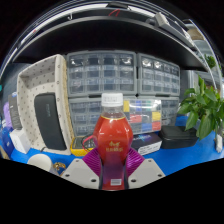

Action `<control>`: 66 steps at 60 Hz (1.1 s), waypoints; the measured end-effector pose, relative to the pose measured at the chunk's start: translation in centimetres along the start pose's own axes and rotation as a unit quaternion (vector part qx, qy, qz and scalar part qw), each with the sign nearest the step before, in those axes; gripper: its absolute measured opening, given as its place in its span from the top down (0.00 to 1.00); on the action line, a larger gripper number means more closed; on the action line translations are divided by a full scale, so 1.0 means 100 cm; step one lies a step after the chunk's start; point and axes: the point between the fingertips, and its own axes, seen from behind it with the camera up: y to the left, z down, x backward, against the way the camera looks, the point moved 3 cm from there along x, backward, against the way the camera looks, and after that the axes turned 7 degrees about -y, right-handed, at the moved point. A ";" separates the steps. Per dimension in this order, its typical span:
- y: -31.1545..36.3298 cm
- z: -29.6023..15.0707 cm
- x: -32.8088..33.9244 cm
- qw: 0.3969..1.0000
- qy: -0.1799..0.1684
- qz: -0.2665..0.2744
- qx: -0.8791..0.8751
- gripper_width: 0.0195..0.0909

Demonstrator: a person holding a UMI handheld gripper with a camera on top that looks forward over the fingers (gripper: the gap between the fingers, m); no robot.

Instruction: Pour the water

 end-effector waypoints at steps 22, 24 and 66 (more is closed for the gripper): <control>-0.001 0.004 0.003 1.000 0.013 -0.006 -0.018 0.44; -0.003 0.007 0.005 1.000 0.020 -0.004 -0.020 0.33; 0.063 -0.052 0.212 0.998 0.061 0.007 0.010 0.27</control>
